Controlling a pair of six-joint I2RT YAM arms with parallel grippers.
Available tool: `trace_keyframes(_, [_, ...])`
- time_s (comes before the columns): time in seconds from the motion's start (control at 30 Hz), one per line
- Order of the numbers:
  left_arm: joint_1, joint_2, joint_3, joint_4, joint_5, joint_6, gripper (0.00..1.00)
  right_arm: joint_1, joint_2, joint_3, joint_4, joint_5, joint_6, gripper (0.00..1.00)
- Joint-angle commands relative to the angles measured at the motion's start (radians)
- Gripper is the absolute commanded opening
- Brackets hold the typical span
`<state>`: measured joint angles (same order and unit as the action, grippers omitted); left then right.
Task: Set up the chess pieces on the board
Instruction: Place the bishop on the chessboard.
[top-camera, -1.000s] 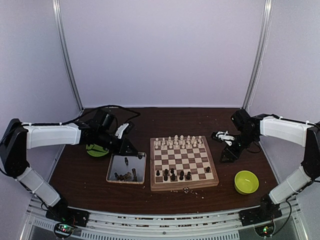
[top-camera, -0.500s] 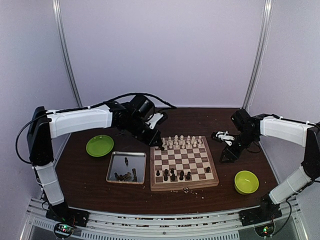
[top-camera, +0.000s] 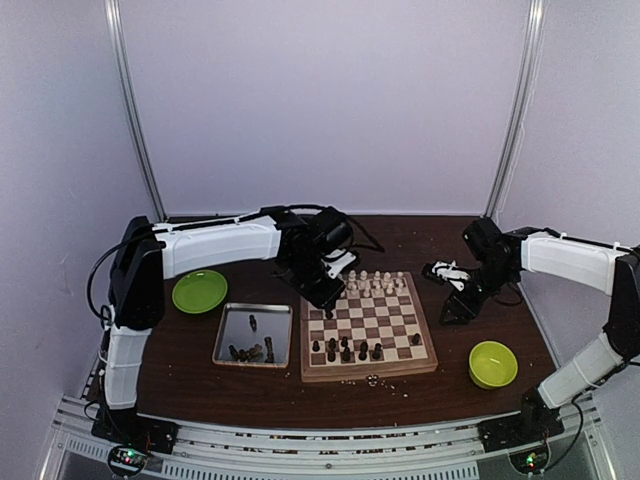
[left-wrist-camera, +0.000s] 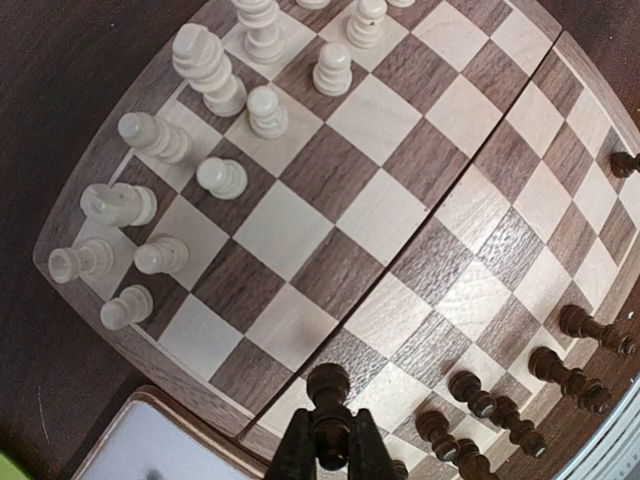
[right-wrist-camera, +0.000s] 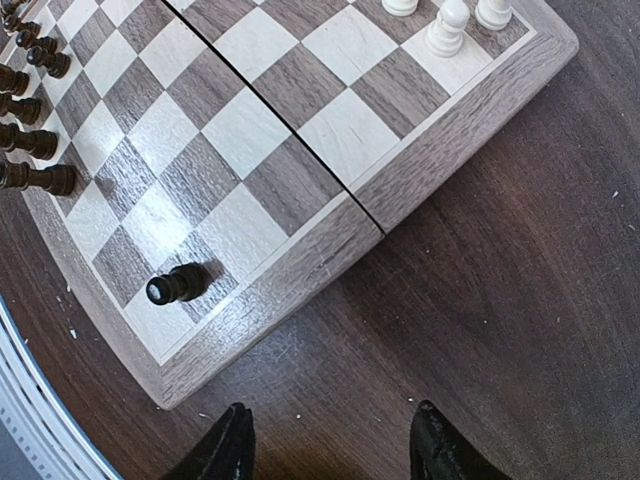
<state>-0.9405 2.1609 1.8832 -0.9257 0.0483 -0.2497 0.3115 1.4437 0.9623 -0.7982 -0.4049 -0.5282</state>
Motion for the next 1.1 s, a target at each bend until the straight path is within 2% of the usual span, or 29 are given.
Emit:
trace_keyframes(0.0, [-0.003,0.043,0.050,-0.053,0.025,0.027,0.00,-0.002,-0.022,0.024,-0.012,-0.010,-0.003,0.53])
trace_keyframes(0.2, [-0.004,0.057,0.058,-0.053,0.085,0.030,0.02,0.002,-0.064,0.050,-0.002,-0.010,0.025,0.54])
trace_keyframes(0.37, [-0.004,0.031,0.059,-0.053,0.081,0.039,0.19,0.033,-0.115,0.089,-0.008,-0.010,0.035,0.56])
trace_keyframes(0.53, [-0.004,-0.068,0.044,-0.052,0.078,0.047,0.22,0.113,-0.096,0.157,-0.039,-0.006,0.015,0.57])
trace_keyframes(0.6, [0.004,-0.142,0.012,-0.048,0.016,0.029,0.22,0.157,-0.068,0.205,-0.046,0.002,0.018,0.57])
trace_keyframes(0.7, [0.048,-0.293,-0.104,-0.009,-0.055,-0.030,0.23,0.233,0.007,0.299,-0.052,0.005,0.032,0.57])
trace_keyframes(0.77, [0.088,-0.394,-0.219,0.041,-0.085,-0.073,0.28,0.279,0.075,0.372,-0.061,0.000,0.047,0.56])
trace_keyframes(0.93, [0.166,-0.670,-0.547,0.265,-0.109,-0.120,0.50,0.394,0.240,0.525,-0.075,0.016,0.071,0.57])
trace_keyframes(1.07, [0.222,-0.804,-0.688,0.292,-0.220,-0.188,0.50,0.465,0.385,0.645,-0.092,0.037,0.102,0.57])
